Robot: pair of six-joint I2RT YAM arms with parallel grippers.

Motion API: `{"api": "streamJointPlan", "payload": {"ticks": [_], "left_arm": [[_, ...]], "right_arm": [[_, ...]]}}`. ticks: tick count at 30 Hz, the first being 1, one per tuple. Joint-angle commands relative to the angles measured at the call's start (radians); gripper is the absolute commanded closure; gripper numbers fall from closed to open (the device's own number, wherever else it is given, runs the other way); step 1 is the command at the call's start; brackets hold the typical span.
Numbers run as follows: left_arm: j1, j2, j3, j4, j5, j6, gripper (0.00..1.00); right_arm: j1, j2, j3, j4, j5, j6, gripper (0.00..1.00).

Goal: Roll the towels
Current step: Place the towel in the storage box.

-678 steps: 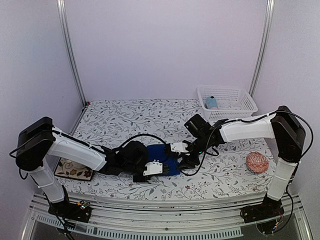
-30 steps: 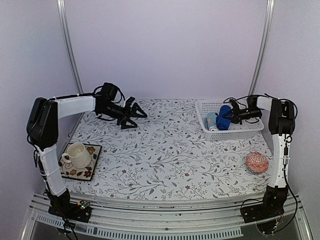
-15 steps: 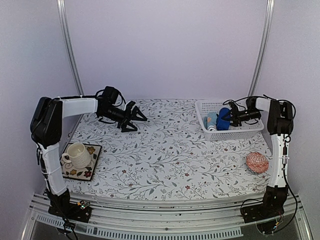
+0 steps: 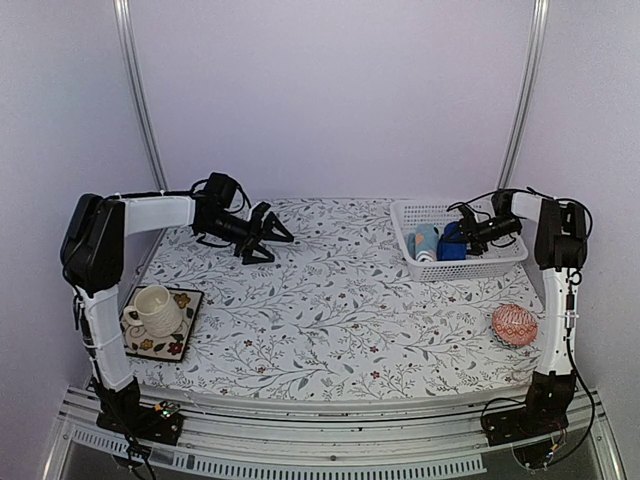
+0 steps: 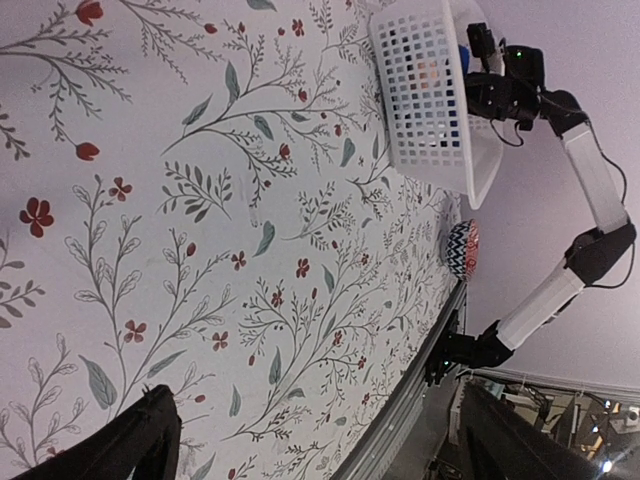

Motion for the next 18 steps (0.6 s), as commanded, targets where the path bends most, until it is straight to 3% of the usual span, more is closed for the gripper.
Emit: {"api": "streamJointPlan", "payload": {"ticks": [1,12,18], "left_arm": [[0.015,0.015,0.009,0.005,0.01,0.006,0.03],[0.014,0.019,0.005,0.009,0.009,0.005,0.03],[0.014,0.019,0.003,0.007,0.009,0.004,0.03]], "right_arm": [[0.014,-0.089,0.035,-0.011,0.123,0.019,0.33],[0.065,-0.083,0.043,-0.033,0.24,-0.003,0.28],[0.074,-0.111,0.056,-0.042,0.376,0.002,0.24]]}}
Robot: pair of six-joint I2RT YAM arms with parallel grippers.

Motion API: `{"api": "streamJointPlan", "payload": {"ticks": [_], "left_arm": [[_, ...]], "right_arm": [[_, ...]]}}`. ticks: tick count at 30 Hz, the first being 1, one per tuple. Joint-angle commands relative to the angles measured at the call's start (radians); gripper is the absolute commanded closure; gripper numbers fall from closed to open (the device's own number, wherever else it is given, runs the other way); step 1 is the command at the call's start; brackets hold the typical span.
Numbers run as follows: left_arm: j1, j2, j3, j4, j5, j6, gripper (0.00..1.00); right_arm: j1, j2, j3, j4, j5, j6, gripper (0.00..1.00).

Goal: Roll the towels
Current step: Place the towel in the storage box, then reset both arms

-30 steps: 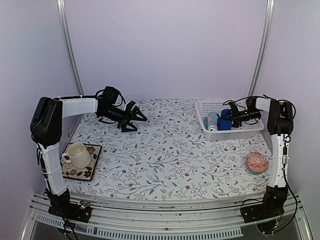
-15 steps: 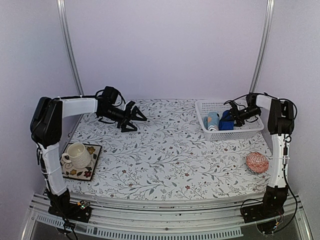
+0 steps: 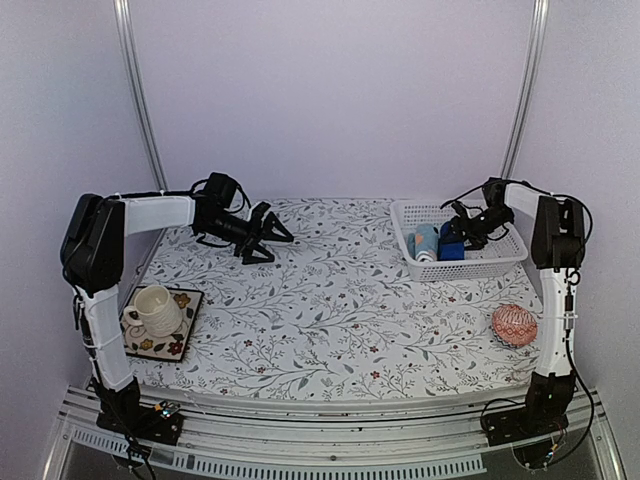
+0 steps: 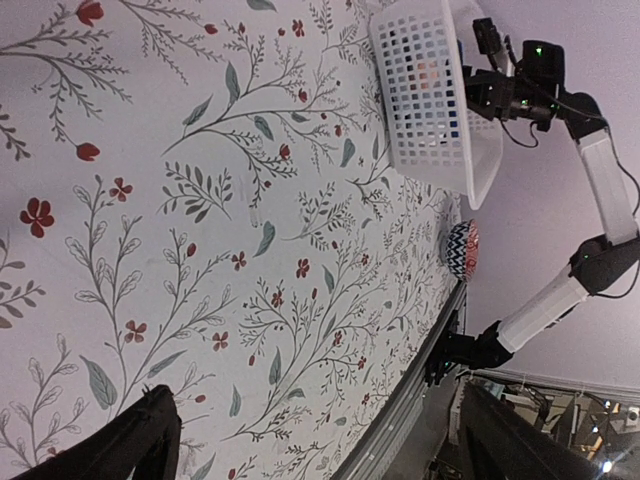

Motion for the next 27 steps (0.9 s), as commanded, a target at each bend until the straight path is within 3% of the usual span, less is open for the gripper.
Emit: {"api": "streamJointPlan", "payload": {"ticks": [1,7,12,19,27], "left_arm": [[0.014,0.02,0.002,0.007,0.008,0.005,0.03],[0.014,0.022,0.008,0.005,-0.002,0.003,0.03],[0.013,0.029,0.024,0.01,-0.008,-0.013,0.03],[0.008,0.021,0.031,0.007,-0.033,-0.009,0.03],[0.006,0.021,0.197,-0.107,-0.244,0.134,0.03]], "right_arm": [[0.009,-0.077,0.029,-0.021,0.127,-0.002,0.24],[0.016,-0.148,0.015,-0.004,0.14,0.001,0.17],[0.021,-0.116,0.019,-0.001,0.116,0.021,0.19],[0.045,-0.181,0.022,0.014,0.273,0.036,0.14],[0.068,-0.363,-0.095,0.117,0.39,0.058,0.01]]}}
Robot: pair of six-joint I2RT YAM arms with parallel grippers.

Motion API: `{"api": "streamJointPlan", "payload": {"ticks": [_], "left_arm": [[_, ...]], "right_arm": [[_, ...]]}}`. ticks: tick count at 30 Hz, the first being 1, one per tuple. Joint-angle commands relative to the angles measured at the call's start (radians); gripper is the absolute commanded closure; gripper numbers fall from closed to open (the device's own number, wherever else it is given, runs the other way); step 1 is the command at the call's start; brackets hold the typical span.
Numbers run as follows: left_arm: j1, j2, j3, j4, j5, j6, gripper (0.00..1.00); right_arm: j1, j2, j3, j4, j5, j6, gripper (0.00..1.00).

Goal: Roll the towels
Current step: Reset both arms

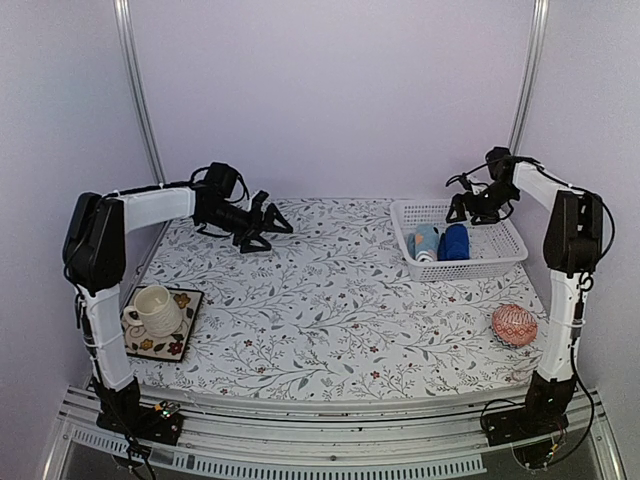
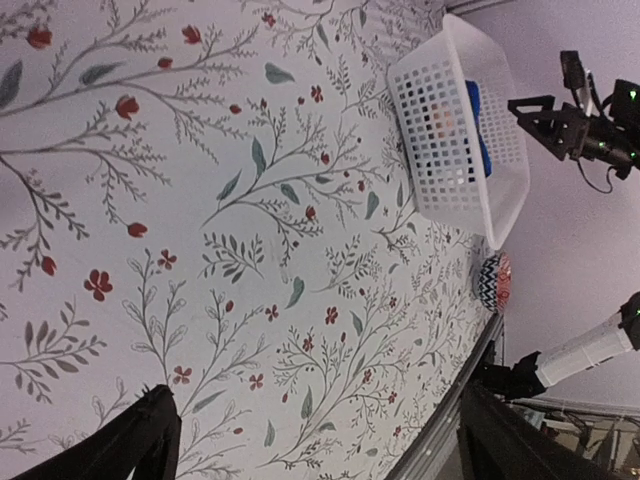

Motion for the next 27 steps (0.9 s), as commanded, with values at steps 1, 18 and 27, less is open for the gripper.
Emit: {"api": "streamJointPlan", "payload": {"ticks": [1,18,27], "left_arm": [[0.005,0.002,0.135,-0.071,-0.199,0.13,0.03],[0.068,-0.452,-0.161,0.252,-0.609,0.445,0.03],[0.084,-0.751,-0.562,0.52,-0.645,0.475,0.03]], "right_arm": [[0.023,-0.208,-0.099,0.117,0.132,0.029,0.01],[0.053,-1.045,-0.96,0.695,0.14,0.156,0.01],[0.053,-1.431,-1.203,0.763,0.215,0.128,0.01]]}}
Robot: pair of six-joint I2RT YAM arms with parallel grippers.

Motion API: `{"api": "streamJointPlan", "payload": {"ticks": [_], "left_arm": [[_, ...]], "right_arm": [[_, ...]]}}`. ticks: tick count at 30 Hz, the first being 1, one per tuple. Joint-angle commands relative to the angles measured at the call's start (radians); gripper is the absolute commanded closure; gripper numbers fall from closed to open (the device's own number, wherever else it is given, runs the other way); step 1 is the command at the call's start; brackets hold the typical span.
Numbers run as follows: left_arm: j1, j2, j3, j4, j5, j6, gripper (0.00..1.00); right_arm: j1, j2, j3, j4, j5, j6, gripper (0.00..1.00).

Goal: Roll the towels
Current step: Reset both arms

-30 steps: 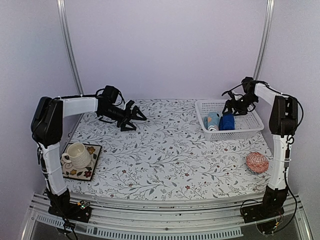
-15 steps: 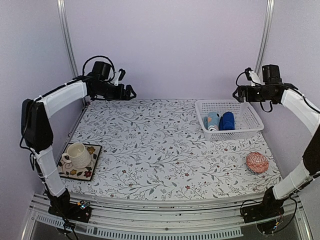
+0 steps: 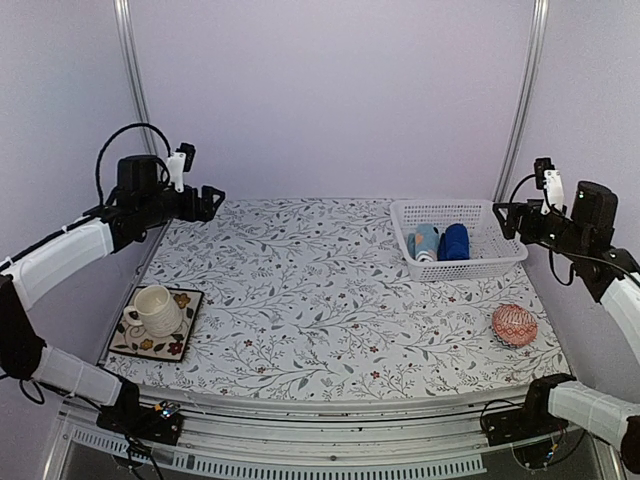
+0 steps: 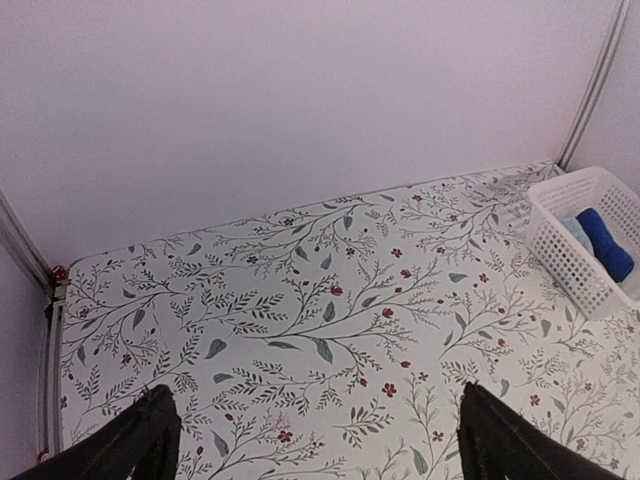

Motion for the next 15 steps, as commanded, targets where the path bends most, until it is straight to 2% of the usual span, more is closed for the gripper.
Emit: {"api": "streamJointPlan", "payload": {"ticks": [1,7,15], "left_arm": [[0.002,-0.105,-0.124,0.152,-0.03,0.042,0.03],[0.001,-0.318,-0.365,0.33,-0.046,0.088,0.03],[0.002,-0.34,-0.366,0.276,-0.055,0.085,0.03]], "right_arm": [[0.001,-0.141,-0.074,0.061,0.066,-0.016,0.01],[0.0,-0.26,-0.114,0.037,0.114,-0.011,0.01],[0.0,-0.269,-0.121,0.025,0.107,-0.009,0.01]]}}
